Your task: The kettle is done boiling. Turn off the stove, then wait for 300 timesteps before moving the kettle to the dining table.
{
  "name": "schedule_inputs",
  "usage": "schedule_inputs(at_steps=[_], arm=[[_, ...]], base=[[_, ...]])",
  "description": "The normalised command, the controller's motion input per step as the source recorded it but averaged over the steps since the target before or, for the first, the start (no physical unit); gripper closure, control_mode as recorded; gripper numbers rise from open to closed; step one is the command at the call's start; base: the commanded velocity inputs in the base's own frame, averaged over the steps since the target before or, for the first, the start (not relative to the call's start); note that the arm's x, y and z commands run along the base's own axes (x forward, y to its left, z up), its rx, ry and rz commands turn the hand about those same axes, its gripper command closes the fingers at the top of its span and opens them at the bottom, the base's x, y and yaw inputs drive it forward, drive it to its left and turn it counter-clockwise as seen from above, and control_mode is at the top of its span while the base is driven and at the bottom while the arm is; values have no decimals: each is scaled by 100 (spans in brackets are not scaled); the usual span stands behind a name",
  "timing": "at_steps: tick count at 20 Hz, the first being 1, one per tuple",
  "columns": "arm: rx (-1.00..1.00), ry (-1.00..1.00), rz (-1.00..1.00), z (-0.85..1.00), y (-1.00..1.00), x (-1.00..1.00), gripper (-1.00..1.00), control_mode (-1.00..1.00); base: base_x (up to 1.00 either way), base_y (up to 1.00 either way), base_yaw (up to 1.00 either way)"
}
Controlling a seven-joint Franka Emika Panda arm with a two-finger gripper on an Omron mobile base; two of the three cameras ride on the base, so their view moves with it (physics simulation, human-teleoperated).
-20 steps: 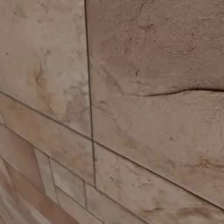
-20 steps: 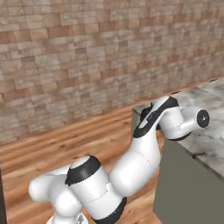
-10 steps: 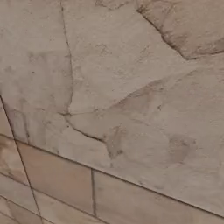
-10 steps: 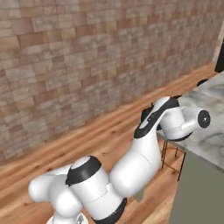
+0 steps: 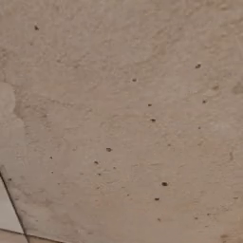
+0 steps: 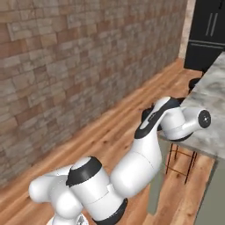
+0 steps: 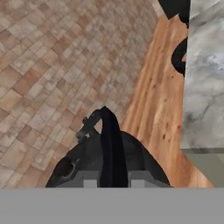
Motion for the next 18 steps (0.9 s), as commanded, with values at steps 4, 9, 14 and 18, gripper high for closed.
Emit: schedule_inputs(at_steps=[4,9,14,18], arm=[[0,0,0,0,0,0,100,100],[0,0,0,0,0,0,100,100],[0,0,0,0,0,0,100,100],[0,0,0,0,0,0,100,100]], base=[[69,68,-42],[68,63,-45],[69,56,-45],[72,57,-45]])
